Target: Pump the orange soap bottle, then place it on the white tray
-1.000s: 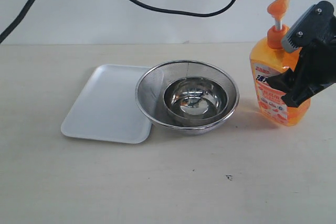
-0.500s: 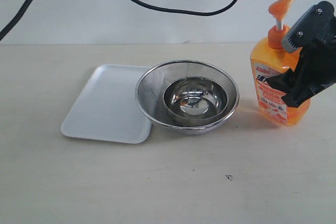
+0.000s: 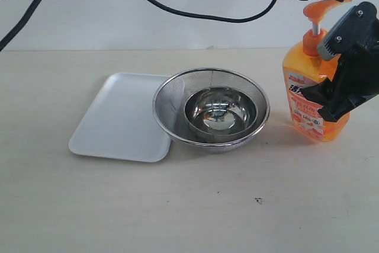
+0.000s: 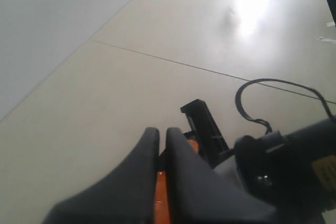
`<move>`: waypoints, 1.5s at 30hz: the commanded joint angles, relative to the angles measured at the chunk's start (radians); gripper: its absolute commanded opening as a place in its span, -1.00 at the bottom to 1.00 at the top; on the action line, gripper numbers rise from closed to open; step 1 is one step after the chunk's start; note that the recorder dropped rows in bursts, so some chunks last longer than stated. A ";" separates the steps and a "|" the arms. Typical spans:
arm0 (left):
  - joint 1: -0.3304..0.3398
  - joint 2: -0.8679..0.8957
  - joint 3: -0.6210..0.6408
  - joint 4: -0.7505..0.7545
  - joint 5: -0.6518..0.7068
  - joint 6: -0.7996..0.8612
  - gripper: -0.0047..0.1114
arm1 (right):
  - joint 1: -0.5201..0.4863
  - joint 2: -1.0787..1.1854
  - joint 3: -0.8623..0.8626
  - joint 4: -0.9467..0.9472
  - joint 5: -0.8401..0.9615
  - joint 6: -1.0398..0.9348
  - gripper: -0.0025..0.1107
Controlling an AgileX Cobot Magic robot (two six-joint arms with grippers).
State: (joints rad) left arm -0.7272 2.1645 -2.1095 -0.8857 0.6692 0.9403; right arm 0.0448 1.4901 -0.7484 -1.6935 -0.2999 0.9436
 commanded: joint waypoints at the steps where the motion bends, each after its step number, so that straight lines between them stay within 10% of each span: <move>1: -0.018 0.006 -0.003 -0.014 0.019 0.021 -0.84 | 0.000 0.008 0.009 -0.023 0.010 0.001 -0.96; 45: -0.021 -0.060 -0.003 0.214 0.063 -0.092 -0.84 | 0.000 0.008 0.009 0.036 0.053 -0.013 -0.96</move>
State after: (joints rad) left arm -0.7490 2.1292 -2.1205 -0.6917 0.7048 0.8749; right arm 0.0465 1.4901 -0.7484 -1.6630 -0.2683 0.9446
